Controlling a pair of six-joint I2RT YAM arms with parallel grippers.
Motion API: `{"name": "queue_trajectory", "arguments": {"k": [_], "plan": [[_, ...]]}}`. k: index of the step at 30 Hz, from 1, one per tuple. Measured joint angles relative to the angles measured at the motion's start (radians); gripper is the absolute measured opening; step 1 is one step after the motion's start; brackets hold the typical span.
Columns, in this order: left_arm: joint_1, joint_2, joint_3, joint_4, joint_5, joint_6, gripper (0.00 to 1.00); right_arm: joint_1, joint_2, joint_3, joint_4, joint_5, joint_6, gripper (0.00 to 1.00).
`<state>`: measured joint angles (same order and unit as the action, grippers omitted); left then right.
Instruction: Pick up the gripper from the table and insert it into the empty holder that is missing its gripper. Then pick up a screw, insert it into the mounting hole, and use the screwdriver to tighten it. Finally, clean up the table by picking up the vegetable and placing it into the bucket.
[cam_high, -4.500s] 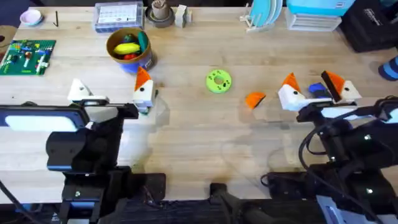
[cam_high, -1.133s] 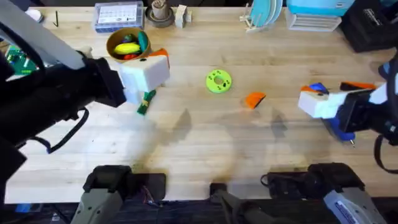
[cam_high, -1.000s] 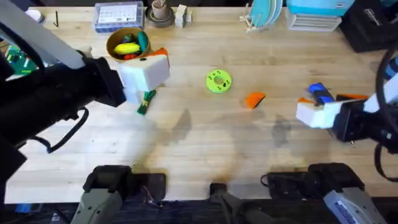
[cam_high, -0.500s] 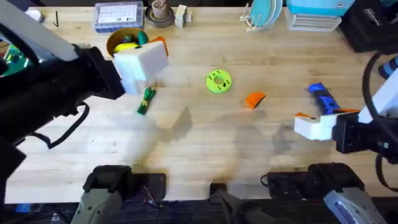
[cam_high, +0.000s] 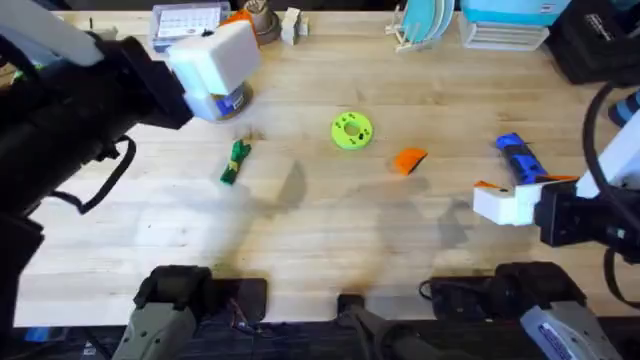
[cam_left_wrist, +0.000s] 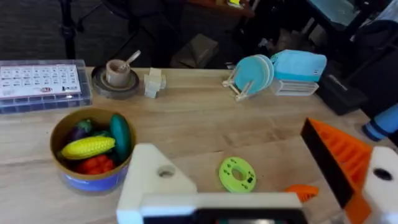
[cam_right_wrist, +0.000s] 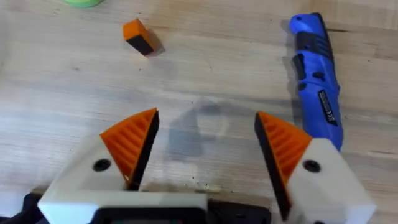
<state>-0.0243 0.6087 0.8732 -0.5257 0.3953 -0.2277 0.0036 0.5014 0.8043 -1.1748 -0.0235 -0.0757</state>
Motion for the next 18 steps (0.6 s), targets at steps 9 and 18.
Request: {"name": "queue_trajectory", "arguments": {"k": [9,18], "plan": [[-0.123,-0.06,-0.184,0.252,-0.117,0.019,0.992,0.0,0.0,0.0,0.0,0.0,0.0,0.983],[-0.216,-0.24,-0.461,0.478,-0.176,0.022,0.992,0.0,0.0,0.0,0.0,0.0,0.0,0.982]]}}
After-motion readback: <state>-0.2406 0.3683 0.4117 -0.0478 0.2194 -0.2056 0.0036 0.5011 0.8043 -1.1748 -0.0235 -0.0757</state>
